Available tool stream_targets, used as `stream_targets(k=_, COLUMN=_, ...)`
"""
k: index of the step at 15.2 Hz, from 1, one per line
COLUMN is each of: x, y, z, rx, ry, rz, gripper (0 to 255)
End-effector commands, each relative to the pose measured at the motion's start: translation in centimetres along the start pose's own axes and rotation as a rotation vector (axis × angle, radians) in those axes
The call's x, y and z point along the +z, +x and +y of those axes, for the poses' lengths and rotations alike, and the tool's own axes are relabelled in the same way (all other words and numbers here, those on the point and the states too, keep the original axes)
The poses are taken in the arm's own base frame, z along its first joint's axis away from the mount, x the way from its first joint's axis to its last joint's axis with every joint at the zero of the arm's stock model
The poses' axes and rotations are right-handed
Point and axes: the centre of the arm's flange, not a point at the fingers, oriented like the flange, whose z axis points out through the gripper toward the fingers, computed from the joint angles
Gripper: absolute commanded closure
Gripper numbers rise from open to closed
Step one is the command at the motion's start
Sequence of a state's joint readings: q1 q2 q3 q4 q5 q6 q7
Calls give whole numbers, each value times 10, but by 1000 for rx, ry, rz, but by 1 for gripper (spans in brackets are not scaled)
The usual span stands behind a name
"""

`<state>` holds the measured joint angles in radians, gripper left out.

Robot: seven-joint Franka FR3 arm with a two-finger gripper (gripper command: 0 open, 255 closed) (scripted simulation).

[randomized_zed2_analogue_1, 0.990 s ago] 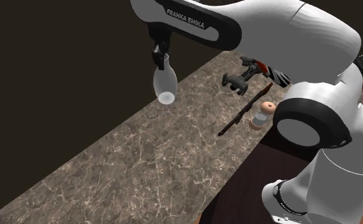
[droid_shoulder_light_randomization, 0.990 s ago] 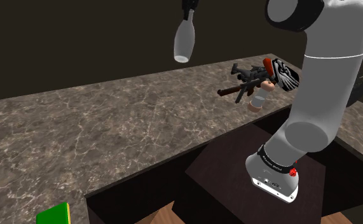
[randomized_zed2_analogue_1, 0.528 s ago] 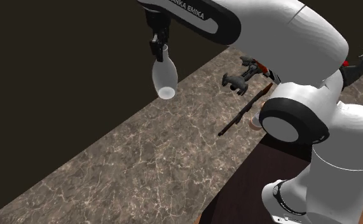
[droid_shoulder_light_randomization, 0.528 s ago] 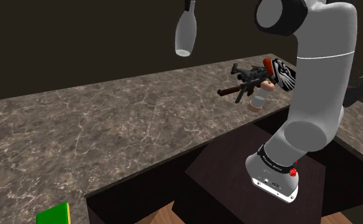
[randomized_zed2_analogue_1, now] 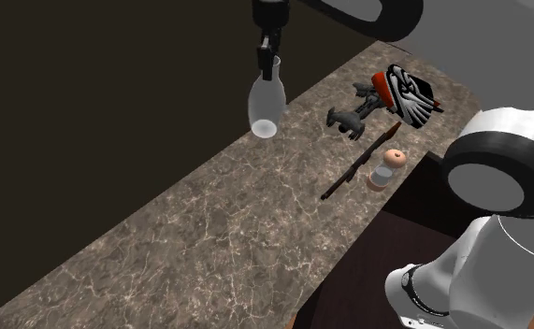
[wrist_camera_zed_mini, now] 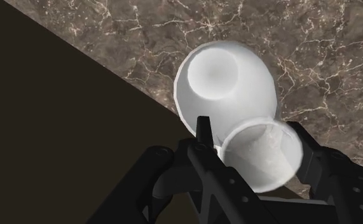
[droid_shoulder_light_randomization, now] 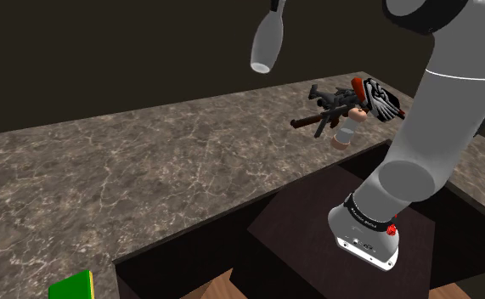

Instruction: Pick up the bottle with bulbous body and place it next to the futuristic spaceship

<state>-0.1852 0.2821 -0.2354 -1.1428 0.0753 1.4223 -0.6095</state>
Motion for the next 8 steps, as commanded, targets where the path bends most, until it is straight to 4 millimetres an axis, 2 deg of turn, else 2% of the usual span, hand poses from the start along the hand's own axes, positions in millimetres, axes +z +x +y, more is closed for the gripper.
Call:
stream_targets(k=1, x=-4, y=-25, z=5, rx=-1, ry=0, rz=0, gripper=255)
stream_targets(k=8, x=-23, y=-112, z=32, rx=-1, ry=0, rz=0, gripper=255)
